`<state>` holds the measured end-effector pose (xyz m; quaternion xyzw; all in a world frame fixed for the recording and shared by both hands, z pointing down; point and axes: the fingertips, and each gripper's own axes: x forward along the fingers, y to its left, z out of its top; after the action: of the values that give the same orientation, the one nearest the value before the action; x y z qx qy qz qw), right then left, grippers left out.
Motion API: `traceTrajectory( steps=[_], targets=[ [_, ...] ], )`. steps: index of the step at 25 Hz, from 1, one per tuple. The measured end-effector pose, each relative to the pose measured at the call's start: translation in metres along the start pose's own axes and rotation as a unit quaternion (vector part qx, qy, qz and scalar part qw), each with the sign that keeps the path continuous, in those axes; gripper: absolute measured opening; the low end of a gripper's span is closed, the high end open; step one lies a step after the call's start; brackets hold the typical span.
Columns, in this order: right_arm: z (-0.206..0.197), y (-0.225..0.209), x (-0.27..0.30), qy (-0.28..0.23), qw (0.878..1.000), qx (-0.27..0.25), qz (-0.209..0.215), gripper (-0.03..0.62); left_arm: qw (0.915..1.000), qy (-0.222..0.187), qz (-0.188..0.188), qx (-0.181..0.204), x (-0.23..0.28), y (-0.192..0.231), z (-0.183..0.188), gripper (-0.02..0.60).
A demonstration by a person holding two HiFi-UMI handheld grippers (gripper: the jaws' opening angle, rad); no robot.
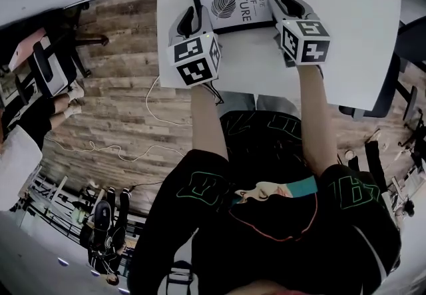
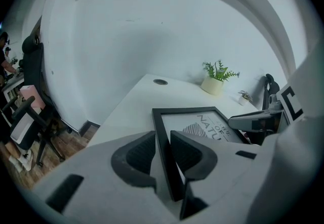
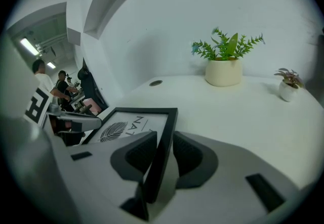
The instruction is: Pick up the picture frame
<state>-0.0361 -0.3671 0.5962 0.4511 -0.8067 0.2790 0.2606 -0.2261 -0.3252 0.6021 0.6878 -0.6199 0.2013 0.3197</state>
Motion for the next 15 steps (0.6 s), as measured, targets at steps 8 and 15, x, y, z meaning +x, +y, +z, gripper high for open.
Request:
traceTrajectory(
  steps=[8, 15],
  targets=[
    [0.002, 0.000, 0.007, 0.023, 1.000, -0.001, -0.011, 0.104, 0.9996, 0.022, -0.019, -0.002, 0.011, 0.000, 0.001, 0.103],
    [0.001, 0.001, 0.010, 0.035, 0.999, 0.003, -0.022, 0.107, 0.9990, 0.030, -0.032, -0.004, 0.014, -0.002, 0.001, 0.101]
  ],
)
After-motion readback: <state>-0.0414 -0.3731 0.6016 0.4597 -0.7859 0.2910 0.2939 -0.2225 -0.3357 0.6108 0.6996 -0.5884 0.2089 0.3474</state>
